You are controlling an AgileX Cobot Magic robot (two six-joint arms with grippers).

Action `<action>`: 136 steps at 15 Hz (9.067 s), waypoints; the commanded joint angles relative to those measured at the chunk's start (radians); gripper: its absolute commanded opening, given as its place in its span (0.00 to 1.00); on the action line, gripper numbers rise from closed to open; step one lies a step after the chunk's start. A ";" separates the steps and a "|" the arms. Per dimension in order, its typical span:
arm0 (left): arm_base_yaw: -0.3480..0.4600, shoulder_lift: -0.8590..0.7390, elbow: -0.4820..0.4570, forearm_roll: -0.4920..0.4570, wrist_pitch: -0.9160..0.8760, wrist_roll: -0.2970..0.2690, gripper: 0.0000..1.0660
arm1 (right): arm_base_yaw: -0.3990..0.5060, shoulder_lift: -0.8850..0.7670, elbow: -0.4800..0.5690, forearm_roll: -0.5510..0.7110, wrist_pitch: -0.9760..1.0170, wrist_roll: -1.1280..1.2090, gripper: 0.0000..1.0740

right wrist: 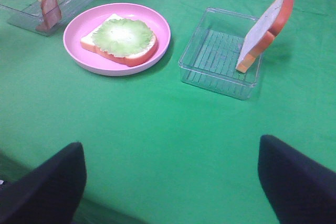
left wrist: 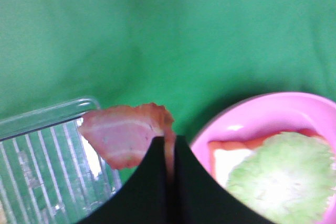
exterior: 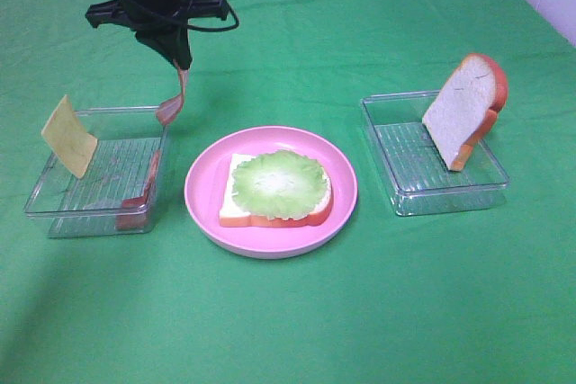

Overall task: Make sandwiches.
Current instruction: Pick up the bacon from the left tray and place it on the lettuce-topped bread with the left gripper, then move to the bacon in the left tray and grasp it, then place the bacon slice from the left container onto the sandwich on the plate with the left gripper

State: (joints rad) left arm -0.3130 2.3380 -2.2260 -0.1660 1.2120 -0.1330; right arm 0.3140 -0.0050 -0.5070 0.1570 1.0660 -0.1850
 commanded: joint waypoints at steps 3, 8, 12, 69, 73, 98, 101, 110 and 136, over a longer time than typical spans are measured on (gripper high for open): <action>-0.001 -0.053 -0.047 -0.301 0.059 0.115 0.00 | 0.001 -0.015 0.003 -0.001 0.003 -0.013 0.79; -0.054 -0.022 -0.045 -0.569 0.073 0.264 0.00 | 0.001 -0.015 0.003 -0.001 0.003 -0.013 0.79; -0.163 -0.020 -0.005 -0.507 0.073 0.275 0.00 | 0.001 -0.015 0.003 -0.001 0.003 -0.013 0.79; -0.123 -0.408 0.660 0.155 0.057 -0.210 0.69 | 0.001 -0.015 0.003 -0.001 0.003 -0.013 0.79; -0.140 -0.391 0.664 0.158 -0.010 -0.224 0.69 | 0.001 -0.015 0.003 -0.001 0.003 -0.013 0.79; -0.140 -0.246 0.663 0.127 -0.097 -0.224 0.22 | 0.001 -0.015 0.003 -0.001 0.003 -0.013 0.79; -0.140 -0.246 0.663 0.148 -0.100 -0.222 0.06 | 0.001 -0.015 0.003 -0.001 0.003 -0.013 0.79; -0.140 -0.251 0.621 0.143 -0.026 -0.123 0.00 | 0.001 -0.015 0.003 -0.001 0.003 -0.013 0.79; -0.137 -0.087 0.385 -0.234 -0.086 0.225 0.00 | 0.001 -0.015 0.003 -0.001 0.003 -0.012 0.79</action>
State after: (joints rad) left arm -0.4450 2.2510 -1.8370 -0.4090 1.1350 0.1080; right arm 0.3140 -0.0050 -0.5070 0.1570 1.0660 -0.1850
